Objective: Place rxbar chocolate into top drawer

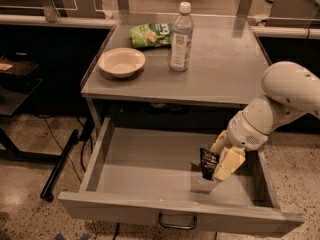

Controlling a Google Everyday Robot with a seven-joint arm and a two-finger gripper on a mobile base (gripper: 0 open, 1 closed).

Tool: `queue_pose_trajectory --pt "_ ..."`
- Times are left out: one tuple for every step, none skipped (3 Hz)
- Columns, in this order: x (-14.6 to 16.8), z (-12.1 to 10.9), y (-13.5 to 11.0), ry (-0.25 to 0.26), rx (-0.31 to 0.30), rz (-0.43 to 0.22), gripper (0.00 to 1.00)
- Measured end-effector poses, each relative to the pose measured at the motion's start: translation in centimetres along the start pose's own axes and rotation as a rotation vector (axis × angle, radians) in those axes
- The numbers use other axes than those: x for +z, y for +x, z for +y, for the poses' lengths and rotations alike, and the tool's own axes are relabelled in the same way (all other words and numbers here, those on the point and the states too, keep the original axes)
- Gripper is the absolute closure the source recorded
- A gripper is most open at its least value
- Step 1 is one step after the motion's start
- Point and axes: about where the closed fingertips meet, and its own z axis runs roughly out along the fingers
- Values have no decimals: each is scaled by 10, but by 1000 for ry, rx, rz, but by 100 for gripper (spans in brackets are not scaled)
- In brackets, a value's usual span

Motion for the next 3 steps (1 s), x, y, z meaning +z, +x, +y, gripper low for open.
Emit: queue_pose_trajectory --pt "19 -4 11 3 63 -25 100" --pt "38 -17 19 52 129 -32 100" --pt "58 -23 24 101 182 -1 100"
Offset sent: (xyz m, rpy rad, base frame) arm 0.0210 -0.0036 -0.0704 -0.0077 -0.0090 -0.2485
